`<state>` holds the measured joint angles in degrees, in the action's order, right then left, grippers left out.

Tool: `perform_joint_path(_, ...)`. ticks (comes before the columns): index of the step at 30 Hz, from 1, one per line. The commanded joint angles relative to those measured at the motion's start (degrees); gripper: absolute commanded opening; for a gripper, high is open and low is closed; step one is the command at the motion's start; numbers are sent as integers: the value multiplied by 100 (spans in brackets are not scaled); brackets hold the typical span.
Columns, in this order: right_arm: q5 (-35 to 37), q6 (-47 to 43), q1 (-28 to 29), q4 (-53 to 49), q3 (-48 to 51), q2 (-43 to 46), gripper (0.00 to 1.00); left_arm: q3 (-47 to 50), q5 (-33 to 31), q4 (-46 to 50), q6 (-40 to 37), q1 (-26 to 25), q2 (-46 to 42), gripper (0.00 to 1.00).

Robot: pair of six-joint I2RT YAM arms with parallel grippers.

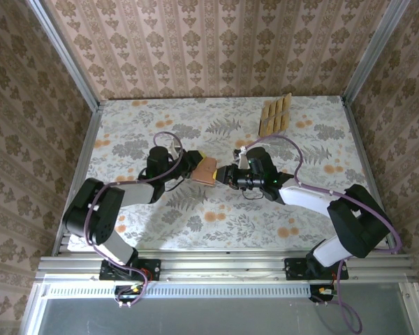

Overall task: Put the credit cards into the card holder
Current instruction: Pass the card holder, then open the button on the card holder.

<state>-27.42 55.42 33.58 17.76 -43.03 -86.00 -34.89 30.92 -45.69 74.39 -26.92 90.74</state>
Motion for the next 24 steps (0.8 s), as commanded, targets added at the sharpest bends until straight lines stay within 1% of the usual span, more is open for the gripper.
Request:
perform_joint_path(1,330,-375,-115,-858,-193,399,53,-190,-146,866,-953,-19,-493,2)
perform_joint_path(3,622,-672,-115,-1505,-414,582,64,-355,-356,1629,-1564,-99,-725,0)
perform_joint_path(6,941,-966,-100,-2215,-765,584,73,-513,-778,2225,-2166,-275,-957,0)
perform_joint_path(9,1244,-1123,9,-2637,-1094,580,79,-527,-1066,2262,-2157,-383,-979,0)
perform_joint_path(14,1624,-1257,302,-2881,-1512,281,90,-540,-1509,2218,-1944,-553,-951,0)
perform_joint_path(19,1802,-1283,478,-2817,-1746,-46,91,-521,-1938,2190,-1724,-718,-1014,0)
perform_joint_path(24,1863,-1275,574,-2709,-1889,-350,91,-431,-2089,1910,-1403,-771,-1032,0)
